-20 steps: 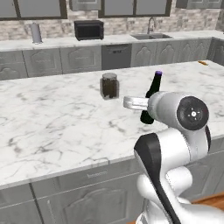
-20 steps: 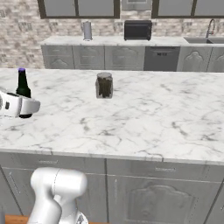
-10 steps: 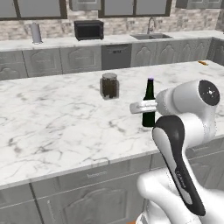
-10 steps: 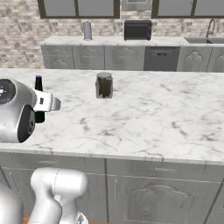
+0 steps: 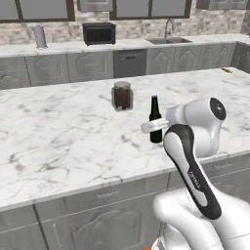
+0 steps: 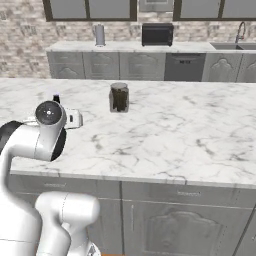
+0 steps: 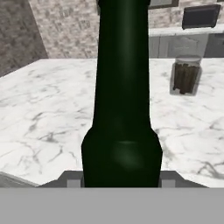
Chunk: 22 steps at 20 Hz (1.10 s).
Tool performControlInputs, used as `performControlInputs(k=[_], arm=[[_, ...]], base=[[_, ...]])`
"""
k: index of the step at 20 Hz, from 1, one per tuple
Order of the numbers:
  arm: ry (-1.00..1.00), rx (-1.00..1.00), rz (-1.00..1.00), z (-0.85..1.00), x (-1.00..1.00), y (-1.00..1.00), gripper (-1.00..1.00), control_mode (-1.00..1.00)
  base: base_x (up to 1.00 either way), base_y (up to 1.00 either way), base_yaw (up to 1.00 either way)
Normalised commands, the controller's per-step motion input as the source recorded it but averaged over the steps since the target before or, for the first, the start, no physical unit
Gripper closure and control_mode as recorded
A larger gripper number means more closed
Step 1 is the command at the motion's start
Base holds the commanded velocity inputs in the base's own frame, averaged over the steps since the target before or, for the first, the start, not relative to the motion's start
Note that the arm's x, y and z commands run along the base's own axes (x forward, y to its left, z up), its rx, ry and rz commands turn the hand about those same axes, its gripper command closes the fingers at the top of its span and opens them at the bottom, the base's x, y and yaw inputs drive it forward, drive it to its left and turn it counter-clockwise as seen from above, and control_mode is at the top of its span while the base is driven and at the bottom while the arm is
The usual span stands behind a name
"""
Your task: Open the cabinet directly in front. Then move the beer and the mug to the dining counter with the jar on it.
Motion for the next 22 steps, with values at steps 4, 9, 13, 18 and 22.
performControlInputs(k=[4,9,13,18,22], arm=[[0.0,-0.02,0.15,-0.54,1.0,0.18,1.0,-1.0],[0.0,-0.05,0.1,-0.53,1.0,0.33,1.0,-1.0],[0.0,-0.06,0.01,-0.36,0.94,0.3,1.0,-1.0],[0.0,-0.01,0.0,-0.03,0.23,0.0,1.0,-1.0],[-0.03,0.01,0.0,0.0,0.0,0.0,1.0,-1.0]], base=[[0.0,0.0,0.0],[0.0,0.0,0.0],[0.0,0.0,0.0],[0.0,0.0,0.0],[0.0,0.0,0.0]])
